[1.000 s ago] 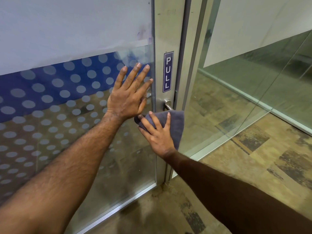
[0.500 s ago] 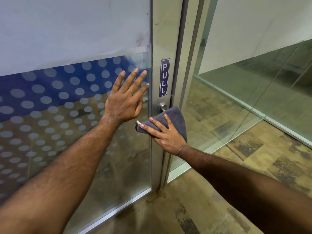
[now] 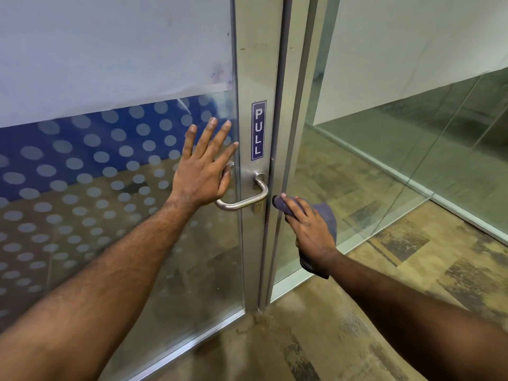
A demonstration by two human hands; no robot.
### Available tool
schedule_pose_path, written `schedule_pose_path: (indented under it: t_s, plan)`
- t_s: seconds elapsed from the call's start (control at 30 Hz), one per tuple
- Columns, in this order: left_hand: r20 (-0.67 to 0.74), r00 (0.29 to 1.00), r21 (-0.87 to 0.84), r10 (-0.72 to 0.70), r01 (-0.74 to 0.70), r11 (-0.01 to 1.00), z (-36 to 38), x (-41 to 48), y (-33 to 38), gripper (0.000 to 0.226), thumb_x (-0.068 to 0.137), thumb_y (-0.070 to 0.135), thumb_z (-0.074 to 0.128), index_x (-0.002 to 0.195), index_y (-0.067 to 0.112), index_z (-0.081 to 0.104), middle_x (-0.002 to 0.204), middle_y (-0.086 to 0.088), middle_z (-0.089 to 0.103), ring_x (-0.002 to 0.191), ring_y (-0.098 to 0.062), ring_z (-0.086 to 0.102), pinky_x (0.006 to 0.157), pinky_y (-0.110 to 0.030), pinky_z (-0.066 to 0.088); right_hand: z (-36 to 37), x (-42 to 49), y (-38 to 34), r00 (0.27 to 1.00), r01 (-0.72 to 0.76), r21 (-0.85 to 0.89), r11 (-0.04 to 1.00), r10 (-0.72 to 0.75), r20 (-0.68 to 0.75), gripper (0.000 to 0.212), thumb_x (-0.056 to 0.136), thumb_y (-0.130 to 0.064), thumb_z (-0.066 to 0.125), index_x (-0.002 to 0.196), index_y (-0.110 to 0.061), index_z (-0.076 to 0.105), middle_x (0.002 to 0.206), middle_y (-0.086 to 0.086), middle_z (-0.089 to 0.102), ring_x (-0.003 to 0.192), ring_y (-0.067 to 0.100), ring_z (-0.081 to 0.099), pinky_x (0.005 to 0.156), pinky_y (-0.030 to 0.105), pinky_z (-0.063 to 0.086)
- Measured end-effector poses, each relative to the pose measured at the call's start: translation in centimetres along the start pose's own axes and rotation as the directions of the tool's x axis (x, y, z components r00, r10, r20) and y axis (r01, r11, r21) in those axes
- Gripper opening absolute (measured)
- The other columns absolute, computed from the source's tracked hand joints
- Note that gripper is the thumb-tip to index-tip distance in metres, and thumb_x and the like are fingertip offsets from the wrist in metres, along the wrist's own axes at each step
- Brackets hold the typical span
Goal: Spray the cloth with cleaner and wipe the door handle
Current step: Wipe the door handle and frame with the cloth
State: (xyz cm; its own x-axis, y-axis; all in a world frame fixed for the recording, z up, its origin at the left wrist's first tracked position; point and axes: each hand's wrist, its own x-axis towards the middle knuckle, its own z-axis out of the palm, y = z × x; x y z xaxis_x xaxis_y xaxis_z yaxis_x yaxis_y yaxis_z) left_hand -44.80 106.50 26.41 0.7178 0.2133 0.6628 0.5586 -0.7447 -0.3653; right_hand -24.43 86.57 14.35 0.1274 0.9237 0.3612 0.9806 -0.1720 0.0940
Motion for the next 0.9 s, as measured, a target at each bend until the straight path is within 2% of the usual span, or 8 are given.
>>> schedule_pose_path:
  t_s: [0.17, 0.3, 0.4, 0.47, 0.53, 0.63, 0.8, 0.9]
  plan:
    - [0.042, 0.999, -0.106, 0.006, -0.002, 0.994, -0.4, -0.4, 2.5, 0.059, 0.093, 0.038, 0.045, 0.148, 0.016, 0.044, 0.163, -0.018, 0.025, 0.153, -0.033, 0.019, 0.124, -0.054, 0.005, -1.4, -0.3, 0.0, 0.993, -0.080, 0.199, 0.977, 0.096, -0.071, 0.047, 0.082, 0.002, 0.059, 0.127, -0.005, 0.061, 0.164, 0.003, 0.024, 0.143, 0.033, 0.033, 0.103, 0.047, 0.046]
    - [0.065, 0.997, -0.396, -0.048, 0.070, 0.915, -1.8, -0.8, 6.8, 0.055, 0.093, 0.036, 0.050, 0.142, 0.011, 0.050, 0.150, -0.016, 0.048, 0.141, -0.029, 0.041, 0.122, -0.045, 0.022, -2.7, -1.0, -0.9, 0.955, -0.093, 0.427, 0.899, 0.201, -0.216, 0.053, 0.075, 0.007, 0.059, 0.126, -0.008, 0.066, 0.161, 0.005, 0.031, 0.144, 0.027, 0.034, 0.118, 0.031, 0.029]
    - [0.225, 0.966, -0.621, -0.127, 0.243, 0.745, -3.0, -0.8, 10.6, 0.056, 0.094, 0.046, 0.048, 0.140, 0.014, 0.052, 0.140, -0.006, 0.056, 0.127, -0.020, 0.052, 0.109, -0.039, 0.043, -3.5, -1.8, -1.8, 0.931, -0.111, 0.600, 0.792, 0.295, -0.217, 0.064, 0.073, 0.011, 0.057, 0.132, -0.013, 0.062, 0.164, -0.001, 0.021, 0.149, 0.018, 0.026, 0.118, 0.024, 0.025]
    - [0.398, 0.905, -0.719, -0.153, 0.411, 0.561, -3.4, -0.6, 12.3, 0.063, 0.093, 0.053, 0.053, 0.142, 0.014, 0.051, 0.140, -0.003, 0.057, 0.127, -0.016, 0.053, 0.107, -0.035, 0.044, -4.0, -2.2, -2.2, 0.927, -0.075, 0.674, 0.735, 0.300, -0.225, 0.066, 0.073, 0.012, 0.054, 0.134, -0.012, 0.059, 0.165, 0.004, 0.019, 0.151, 0.016, 0.020, 0.119, 0.021, 0.023]
    - [0.545, 0.833, -0.761, -0.096, 0.540, 0.359, -3.3, -0.4, 13.0, 0.065, 0.089, 0.054, 0.062, 0.141, 0.016, 0.053, 0.138, 0.000, 0.061, 0.126, -0.011, 0.056, 0.109, -0.036, 0.045, -4.5, -2.5, -2.6, 0.922, -0.042, 0.729, 0.683, 0.308, -0.235, 0.066, 0.073, 0.010, 0.051, 0.135, -0.009, 0.057, 0.162, 0.010, 0.023, 0.151, 0.018, 0.022, 0.119, 0.024, 0.023]
    - [0.610, 0.791, -0.788, 0.041, 0.600, 0.141, -3.4, -0.4, 13.2, 0.052, 0.083, 0.049, 0.072, 0.126, 0.021, 0.064, 0.119, 0.008, 0.071, 0.113, -0.002, 0.064, 0.103, -0.034, 0.050, -5.0, -2.9, -3.2, 0.907, -0.030, 0.821, 0.571, 0.361, -0.218, 0.066, 0.071, 0.009, 0.051, 0.134, -0.010, 0.052, 0.152, 0.011, 0.030, 0.145, 0.013, 0.032, 0.117, 0.028, 0.031]
    - [0.633, 0.770, -0.774, 0.077, 0.625, 0.101, -3.0, -0.4, 13.6, 0.042, 0.073, 0.036, 0.088, 0.107, 0.022, 0.065, 0.083, 0.011, 0.063, 0.075, -0.004, 0.060, 0.074, -0.029, 0.051, -5.0, -3.6, -3.5, 0.890, -0.078, 0.906, 0.415, 0.439, -0.124, 0.072, 0.068, 0.008, 0.057, 0.128, -0.022, 0.032, 0.146, 0.013, 0.032, 0.140, 0.026, 0.037, 0.113, 0.048, 0.036]
    - [0.622, 0.783, -0.770, 0.020, 0.606, 0.198, -3.0, -0.3, 14.4, 0.047, 0.068, 0.045, 0.089, 0.102, 0.027, 0.062, 0.073, 0.012, 0.058, 0.063, -0.002, 0.053, 0.062, -0.021, 0.045, -5.0, -3.8, -3.7, 0.888, -0.117, 0.930, 0.348, 0.456, -0.060, 0.090, 0.068, 0.008, 0.060, 0.142, -0.024, 0.021, 0.151, 0.016, 0.031, 0.143, 0.029, 0.036, 0.114, 0.051, 0.036]
